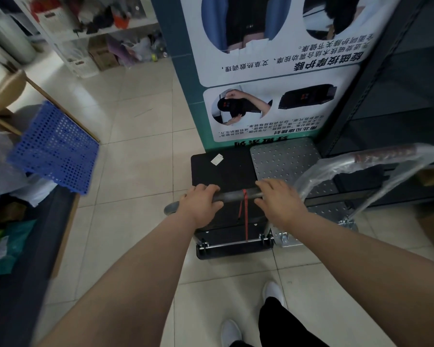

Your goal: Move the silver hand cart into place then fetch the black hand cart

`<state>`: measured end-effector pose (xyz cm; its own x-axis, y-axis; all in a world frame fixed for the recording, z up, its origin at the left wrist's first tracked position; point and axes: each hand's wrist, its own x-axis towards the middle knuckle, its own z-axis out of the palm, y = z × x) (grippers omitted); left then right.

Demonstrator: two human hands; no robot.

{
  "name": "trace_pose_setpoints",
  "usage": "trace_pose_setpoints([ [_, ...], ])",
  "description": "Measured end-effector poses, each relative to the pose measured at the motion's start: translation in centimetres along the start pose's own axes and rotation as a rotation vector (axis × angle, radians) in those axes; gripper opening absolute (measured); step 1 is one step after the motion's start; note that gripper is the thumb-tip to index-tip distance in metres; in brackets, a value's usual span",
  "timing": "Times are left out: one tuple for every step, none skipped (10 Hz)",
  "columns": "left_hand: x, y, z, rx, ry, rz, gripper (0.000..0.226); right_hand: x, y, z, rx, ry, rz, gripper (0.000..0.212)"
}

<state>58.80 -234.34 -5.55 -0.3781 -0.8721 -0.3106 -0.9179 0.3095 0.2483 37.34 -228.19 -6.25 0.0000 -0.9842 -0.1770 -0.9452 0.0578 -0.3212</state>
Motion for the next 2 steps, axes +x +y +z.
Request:
trace_pose_setpoints([
  [-1.1,0.9,-1.0,0.009,-0.003,0.055,0.044,-2.2,-0.8,-0.8,0.006,0.006,0.033,0.049],
  [-1.9,1.6,-1.4,0.041,0.007,0.138,0.041,-4.7,-1.2,-0.7,-0.036,0.004,0.073,0.048],
])
